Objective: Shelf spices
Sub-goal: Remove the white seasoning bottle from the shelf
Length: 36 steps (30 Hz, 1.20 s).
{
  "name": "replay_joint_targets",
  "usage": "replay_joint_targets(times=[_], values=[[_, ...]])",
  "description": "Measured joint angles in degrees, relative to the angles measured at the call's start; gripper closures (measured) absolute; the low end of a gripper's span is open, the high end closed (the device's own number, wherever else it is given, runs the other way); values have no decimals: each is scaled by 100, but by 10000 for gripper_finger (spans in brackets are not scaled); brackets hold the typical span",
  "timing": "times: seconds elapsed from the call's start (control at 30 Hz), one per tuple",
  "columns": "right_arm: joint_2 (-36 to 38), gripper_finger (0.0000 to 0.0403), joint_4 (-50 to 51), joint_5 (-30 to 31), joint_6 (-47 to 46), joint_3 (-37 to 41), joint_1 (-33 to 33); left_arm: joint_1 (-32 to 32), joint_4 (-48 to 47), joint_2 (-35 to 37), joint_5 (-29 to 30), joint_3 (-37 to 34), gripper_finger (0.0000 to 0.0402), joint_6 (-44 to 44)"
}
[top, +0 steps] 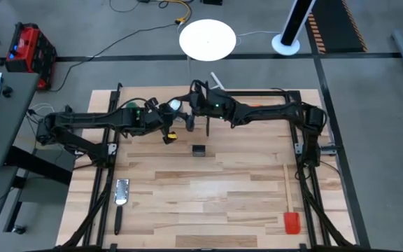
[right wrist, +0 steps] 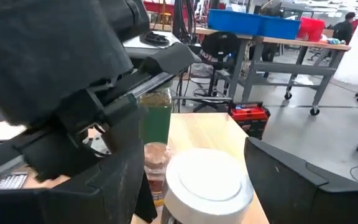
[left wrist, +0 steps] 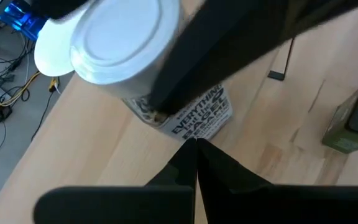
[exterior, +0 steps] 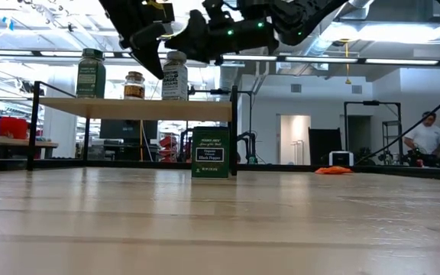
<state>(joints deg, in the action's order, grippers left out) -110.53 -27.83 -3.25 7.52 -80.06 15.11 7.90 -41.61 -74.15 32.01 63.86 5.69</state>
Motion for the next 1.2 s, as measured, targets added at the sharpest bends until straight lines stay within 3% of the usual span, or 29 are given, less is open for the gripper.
replay_joint_targets(times=[0.3,0.5,1.2], values=[[-30,126,221,8,-45,-72,4,-4,22,0,-109,-7,402,-68],[-47,126,359,20,27,-54,4,-121,-276,0,-634,-7,402,-128],[-43,127,360,7,351,-54,-2,-227,-124,0,-625,-7,401,-201]])
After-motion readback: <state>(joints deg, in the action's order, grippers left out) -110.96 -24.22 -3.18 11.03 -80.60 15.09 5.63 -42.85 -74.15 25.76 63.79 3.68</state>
